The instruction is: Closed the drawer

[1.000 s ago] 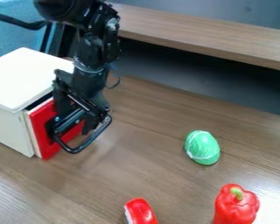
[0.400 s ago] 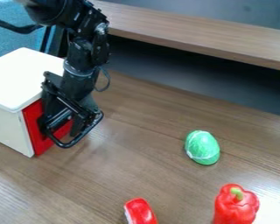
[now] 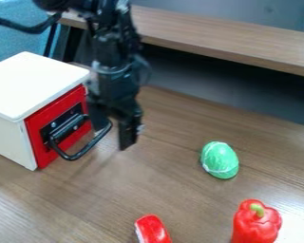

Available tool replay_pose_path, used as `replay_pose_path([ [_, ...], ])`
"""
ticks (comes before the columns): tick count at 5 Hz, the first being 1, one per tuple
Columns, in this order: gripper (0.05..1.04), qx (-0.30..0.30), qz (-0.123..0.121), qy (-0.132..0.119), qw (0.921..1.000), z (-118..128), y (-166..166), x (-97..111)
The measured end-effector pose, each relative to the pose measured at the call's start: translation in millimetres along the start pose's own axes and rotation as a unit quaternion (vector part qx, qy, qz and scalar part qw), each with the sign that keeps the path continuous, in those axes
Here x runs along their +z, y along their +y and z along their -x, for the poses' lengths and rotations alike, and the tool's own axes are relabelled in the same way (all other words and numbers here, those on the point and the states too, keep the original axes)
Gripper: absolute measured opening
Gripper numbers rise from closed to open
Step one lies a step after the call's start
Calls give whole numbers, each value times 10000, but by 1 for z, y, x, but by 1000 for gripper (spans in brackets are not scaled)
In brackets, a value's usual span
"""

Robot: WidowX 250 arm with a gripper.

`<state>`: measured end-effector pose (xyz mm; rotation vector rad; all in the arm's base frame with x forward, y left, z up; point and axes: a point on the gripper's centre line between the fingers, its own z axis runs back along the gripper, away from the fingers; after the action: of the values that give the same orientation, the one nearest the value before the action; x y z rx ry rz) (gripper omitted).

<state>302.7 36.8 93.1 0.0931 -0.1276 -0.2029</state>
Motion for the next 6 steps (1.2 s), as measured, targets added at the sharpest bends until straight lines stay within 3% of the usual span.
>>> replay_pose_path([
  [1, 998, -184, 20, -195, 9996, -13, -24, 17],
  [3, 998, -508, 391, -419, 9971, -36, -67, 45],
  [5, 998, -195, 768, -479, 9957, -58, -70, 53],
  [6, 998, 254, 708, -313, 9967, -59, -49, 52],
])
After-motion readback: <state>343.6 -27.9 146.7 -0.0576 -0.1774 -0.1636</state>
